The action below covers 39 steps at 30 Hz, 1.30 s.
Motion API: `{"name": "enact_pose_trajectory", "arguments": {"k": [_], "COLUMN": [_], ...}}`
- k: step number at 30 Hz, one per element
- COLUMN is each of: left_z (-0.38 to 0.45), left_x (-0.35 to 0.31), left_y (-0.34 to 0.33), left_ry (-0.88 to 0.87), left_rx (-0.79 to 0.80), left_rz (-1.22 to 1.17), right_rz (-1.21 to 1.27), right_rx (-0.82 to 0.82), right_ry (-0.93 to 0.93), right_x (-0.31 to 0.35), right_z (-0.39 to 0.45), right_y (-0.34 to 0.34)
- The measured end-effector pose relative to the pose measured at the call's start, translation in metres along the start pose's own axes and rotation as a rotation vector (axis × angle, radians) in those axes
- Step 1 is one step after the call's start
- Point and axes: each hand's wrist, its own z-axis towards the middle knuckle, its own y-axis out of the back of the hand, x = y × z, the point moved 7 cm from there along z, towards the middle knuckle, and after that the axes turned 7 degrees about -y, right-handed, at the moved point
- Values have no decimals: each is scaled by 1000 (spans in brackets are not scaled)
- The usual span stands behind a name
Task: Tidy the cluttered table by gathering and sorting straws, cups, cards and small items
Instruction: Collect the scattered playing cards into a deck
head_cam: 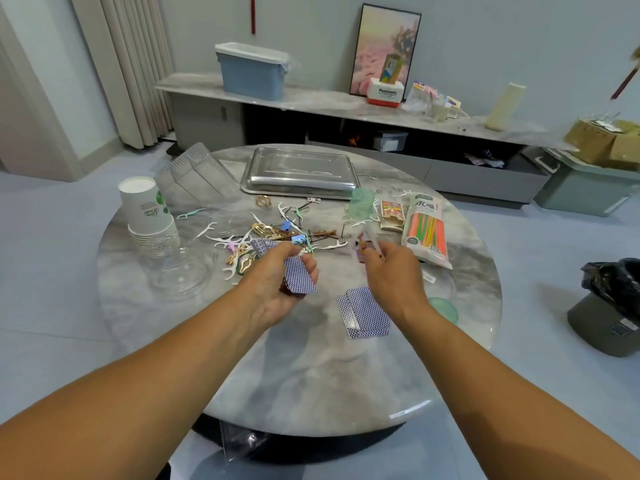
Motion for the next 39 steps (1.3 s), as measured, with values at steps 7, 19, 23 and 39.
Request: {"name": "enact_pose_trajectory", "arguments": {"k": [7,19,23,39], "left_z": [-1,-5,4,-4], "left_x": [-3,7,3,13], "left_y": [1,-9,4,-13], "left_ry": [-24,-41,-57,2], "left_rx": [18,26,-80,54], "left_rz": [48,60,74,102], "right_rz": [-1178,428,398,303], "right_rx": [486,581,478,625], "right_ry": [185,-315,-473,-345], "right_x": [-49,-21,-40,-33], "right_z": [-24,-9,3,4], "right_y": [-50,-47,-32,-31]}}
